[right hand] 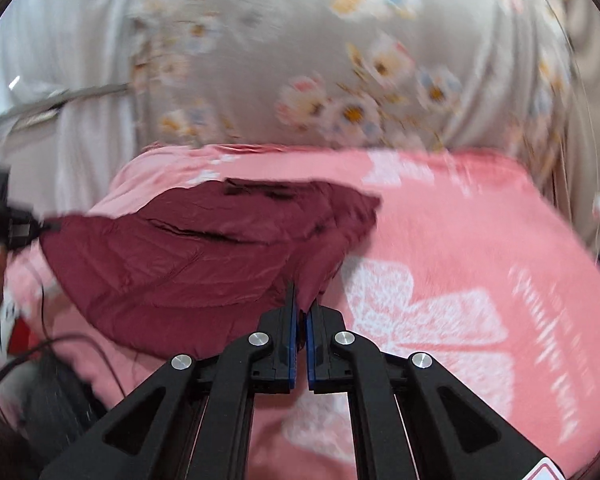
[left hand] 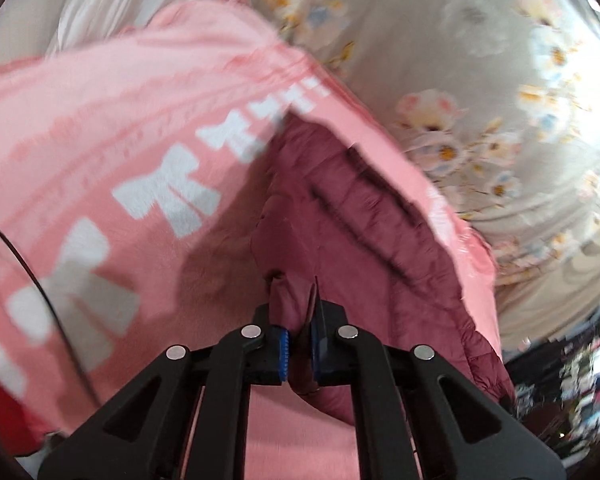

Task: Fold large clothes

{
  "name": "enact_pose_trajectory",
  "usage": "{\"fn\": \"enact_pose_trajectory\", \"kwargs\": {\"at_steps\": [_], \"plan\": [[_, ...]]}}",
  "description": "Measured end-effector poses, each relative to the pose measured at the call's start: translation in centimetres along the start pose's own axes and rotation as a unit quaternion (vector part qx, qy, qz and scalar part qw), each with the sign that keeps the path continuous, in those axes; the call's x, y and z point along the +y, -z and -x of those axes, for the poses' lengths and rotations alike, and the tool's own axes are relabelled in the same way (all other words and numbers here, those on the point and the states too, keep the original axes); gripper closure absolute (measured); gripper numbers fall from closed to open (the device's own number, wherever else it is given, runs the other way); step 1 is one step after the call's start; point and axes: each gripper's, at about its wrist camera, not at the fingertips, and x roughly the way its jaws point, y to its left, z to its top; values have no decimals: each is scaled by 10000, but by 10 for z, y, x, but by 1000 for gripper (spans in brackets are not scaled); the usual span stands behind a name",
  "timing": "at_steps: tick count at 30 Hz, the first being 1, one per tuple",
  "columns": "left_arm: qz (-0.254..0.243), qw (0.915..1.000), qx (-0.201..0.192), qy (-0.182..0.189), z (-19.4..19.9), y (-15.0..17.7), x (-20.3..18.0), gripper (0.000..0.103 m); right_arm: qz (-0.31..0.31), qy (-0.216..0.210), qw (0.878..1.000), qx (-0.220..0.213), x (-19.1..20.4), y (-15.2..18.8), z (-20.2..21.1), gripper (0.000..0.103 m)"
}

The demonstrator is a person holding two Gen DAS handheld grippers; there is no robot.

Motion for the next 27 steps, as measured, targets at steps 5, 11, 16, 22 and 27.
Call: {"fn": "enact_pose_trajectory", "kwargs": {"at_steps": [5,11,16,22,27], "plan": [[-345,9984,-378,256,91,24,-7,97,406,-173,9979,-472,18,12,88,100],[-279,9954,-713,569,148,38,-23,98,-412,-261,9934,-1042,4,1,115,100],[-360,9905,-1249,453,153,21,-41,97,-1148,-169,9850,-1280,-29,-27,81,100],[-338,9892,-1421,-114,88,-24,-53,97,-1509,108,9823,-1106,-50,-51,9,100],[-428,9854,-1469,-754,27,-55,-69,97,-1645,547,9815,-809,-56,-71,-58,100]]}}
